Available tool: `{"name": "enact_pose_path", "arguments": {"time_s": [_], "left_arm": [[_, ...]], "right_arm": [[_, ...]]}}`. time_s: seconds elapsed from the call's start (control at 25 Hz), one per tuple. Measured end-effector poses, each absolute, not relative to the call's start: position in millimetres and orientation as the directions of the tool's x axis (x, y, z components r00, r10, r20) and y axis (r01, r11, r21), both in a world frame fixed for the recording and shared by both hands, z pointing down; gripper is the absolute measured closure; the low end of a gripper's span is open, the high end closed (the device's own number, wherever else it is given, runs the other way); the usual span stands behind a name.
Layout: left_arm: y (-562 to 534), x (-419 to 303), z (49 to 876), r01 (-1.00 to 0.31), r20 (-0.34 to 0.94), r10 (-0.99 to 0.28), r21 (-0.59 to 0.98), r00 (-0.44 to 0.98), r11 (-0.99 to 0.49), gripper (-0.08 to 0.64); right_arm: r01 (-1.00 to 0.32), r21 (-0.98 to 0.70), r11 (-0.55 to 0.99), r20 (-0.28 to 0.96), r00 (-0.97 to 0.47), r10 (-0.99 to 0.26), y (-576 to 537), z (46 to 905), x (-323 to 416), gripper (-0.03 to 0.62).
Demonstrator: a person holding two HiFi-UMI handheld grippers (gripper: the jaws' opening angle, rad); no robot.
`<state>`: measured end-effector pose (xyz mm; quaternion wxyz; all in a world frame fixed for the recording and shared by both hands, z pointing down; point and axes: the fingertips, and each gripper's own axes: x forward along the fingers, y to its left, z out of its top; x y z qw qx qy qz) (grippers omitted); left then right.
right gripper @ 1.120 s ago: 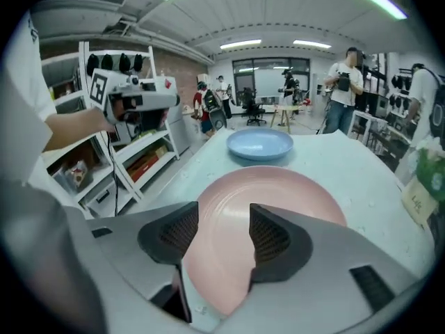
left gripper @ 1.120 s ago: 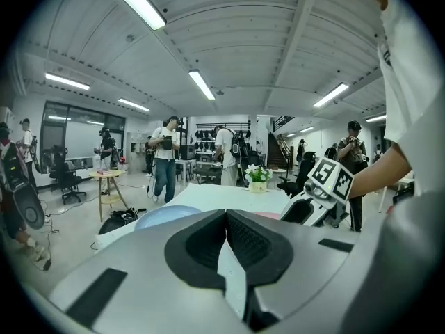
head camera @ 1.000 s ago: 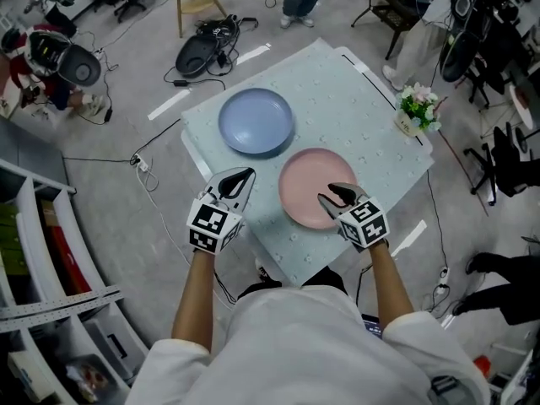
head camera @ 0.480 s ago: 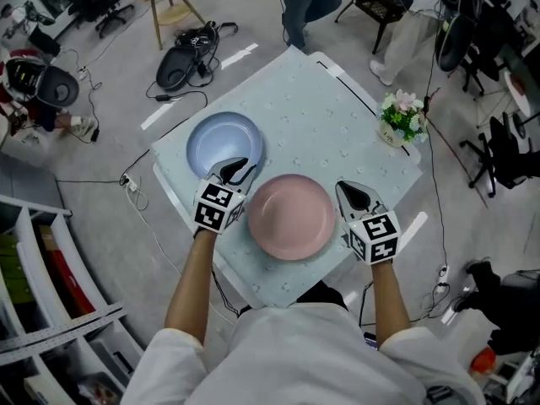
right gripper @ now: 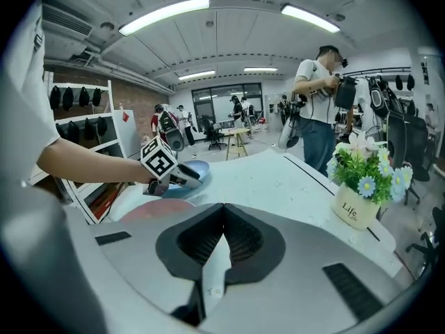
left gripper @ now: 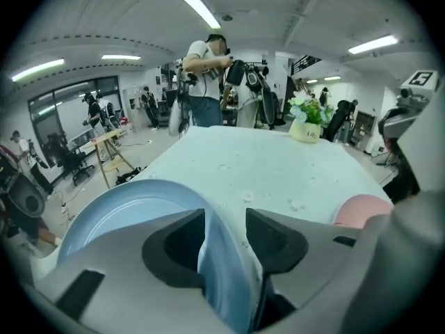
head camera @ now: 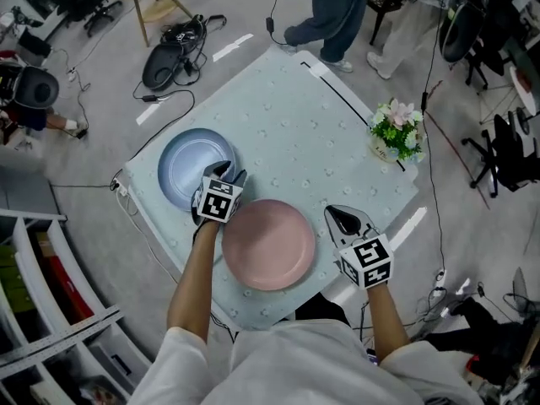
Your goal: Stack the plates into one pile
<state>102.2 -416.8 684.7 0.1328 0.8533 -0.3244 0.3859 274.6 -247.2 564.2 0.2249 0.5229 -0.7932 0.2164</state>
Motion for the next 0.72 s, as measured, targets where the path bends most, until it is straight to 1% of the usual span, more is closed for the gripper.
{"name": "enact_pose_path", "arguments": {"time_s": [0.12,0.2,0.24,0.28,0.44,0.6,0.72], "left_arm": [[-417,105,708,-0.662,0.783,-0.459,-0.082,0.420,-0.745,0.364],[-418,104,711,-0.673,0.778,-0.482,-0.105,0.403,-0.732,0.365],[-420,102,710,-0.683,0.771,-0.494,-0.106,0.402,-0.722,0.378],[-423,100,709,-0.693,0.764,-0.503,-0.103,0.404,-0.713,0.436],[-426,99,708,-0.698,0.745,-0.518,-0.100,0.420,-0.709,0.434],[-418,95,705,-0.685,0.744,-0.519,-0.114,0.421,-0.719,0.449],[-415,92,686,-0.681,0.715,-0.544,-0.131,0.439,-0.721,0.465]], "right_arm": [[-0.908,-0.119,0.401,0.583,-0.391,-0.712,-258,570,278,0.580],[-0.895,-0.129,0.427,0.580,-0.417,-0.700,-264,572,279,0.580],[-0.890,-0.133,0.436,0.577,-0.427,-0.696,-267,572,279,0.580],[-0.886,-0.136,0.443,0.573,-0.435,-0.694,-269,572,280,0.580],[-0.881,-0.135,0.454,0.562,-0.445,-0.697,-275,569,283,0.580],[-0.885,-0.117,0.451,0.555,-0.435,-0.709,-262,559,286,0.580],[-0.914,-0.117,0.389,0.541,-0.388,-0.747,-253,550,295,0.580]]}}
